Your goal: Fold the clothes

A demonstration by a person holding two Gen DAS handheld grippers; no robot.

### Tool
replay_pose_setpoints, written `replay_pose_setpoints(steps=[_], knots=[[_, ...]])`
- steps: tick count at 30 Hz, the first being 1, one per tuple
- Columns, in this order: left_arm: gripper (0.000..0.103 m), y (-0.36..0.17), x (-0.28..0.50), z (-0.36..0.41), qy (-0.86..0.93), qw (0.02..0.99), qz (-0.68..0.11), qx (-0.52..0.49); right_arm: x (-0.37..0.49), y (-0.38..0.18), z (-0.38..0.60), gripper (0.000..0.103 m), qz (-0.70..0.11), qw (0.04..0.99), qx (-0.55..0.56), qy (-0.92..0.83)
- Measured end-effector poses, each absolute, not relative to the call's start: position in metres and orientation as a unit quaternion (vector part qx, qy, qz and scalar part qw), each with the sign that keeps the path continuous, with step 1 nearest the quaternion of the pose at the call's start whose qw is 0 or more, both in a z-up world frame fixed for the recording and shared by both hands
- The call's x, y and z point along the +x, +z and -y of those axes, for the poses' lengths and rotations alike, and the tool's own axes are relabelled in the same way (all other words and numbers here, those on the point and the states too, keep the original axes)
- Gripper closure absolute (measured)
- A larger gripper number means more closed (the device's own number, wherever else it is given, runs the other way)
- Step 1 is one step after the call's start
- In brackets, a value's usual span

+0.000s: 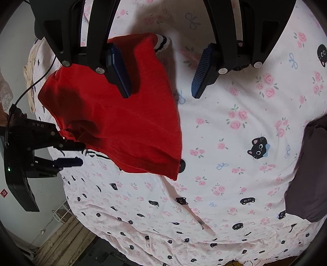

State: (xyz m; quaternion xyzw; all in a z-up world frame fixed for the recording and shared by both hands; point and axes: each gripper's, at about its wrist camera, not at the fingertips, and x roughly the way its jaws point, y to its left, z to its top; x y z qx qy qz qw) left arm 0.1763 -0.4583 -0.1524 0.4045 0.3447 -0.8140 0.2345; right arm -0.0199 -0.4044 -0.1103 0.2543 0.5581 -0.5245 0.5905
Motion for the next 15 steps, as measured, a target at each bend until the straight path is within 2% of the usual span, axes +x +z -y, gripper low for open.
replay_pose_setpoints(steps=[6,15], knots=[[0.047,-0.154,0.173,0.46,-0.811,0.237,-0.348,0.405,-0.006,-0.126,0.408,0.086,-0.575,0.595,0.267,-0.494],[0.047,-0.156,0.173,0.464,-0.808,0.238,-0.352,0.407,0.005,-0.117,0.418,0.086,-0.558,0.619,0.263,-0.486]])
